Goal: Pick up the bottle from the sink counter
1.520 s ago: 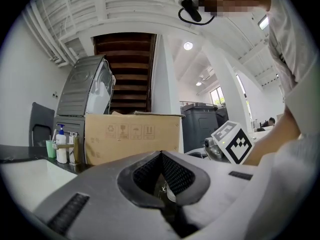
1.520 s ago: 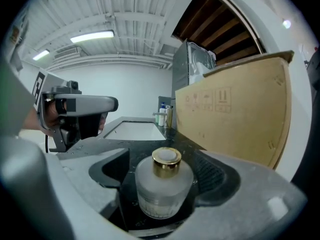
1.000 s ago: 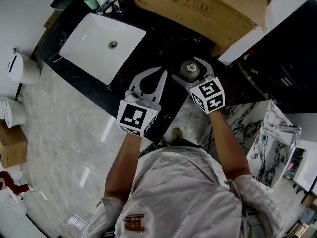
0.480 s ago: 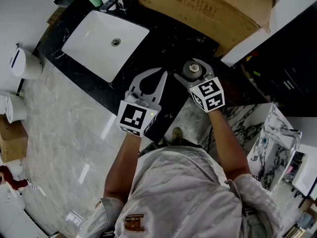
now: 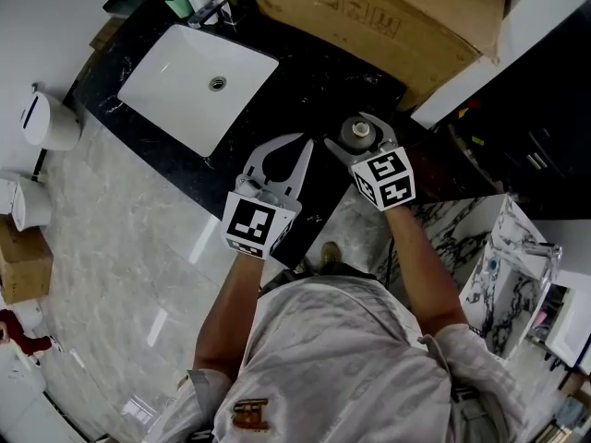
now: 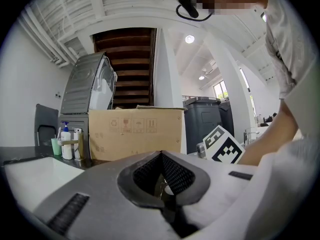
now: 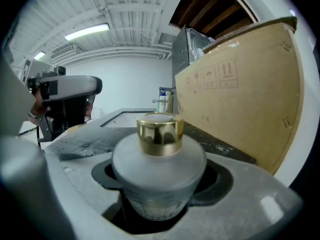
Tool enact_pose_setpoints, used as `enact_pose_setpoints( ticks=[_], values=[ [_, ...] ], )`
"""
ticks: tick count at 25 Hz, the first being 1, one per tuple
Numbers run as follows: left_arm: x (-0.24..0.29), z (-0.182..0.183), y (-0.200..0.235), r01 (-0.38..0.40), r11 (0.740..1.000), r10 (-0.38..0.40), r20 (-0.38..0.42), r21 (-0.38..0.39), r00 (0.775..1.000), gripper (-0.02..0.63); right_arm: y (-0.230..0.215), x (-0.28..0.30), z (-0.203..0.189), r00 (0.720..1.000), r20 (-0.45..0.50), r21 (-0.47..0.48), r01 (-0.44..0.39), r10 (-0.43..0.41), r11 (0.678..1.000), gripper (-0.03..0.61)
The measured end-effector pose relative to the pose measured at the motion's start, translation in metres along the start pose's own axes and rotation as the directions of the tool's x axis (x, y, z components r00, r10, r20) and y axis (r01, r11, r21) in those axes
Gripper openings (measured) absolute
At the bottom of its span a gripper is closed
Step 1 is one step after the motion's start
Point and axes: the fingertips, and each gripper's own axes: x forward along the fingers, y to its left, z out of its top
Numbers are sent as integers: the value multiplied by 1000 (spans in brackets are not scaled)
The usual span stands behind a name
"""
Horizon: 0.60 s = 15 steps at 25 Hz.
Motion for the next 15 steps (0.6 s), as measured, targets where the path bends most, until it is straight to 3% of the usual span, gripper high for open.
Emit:
enact_pose_setpoints(
  ticks=[15],
  values=[
    [-19, 16, -2, -12, 1000, 11, 28, 9, 1000, 0, 24, -38, 55, 996, 79, -20, -33, 35, 999, 337]
  ],
)
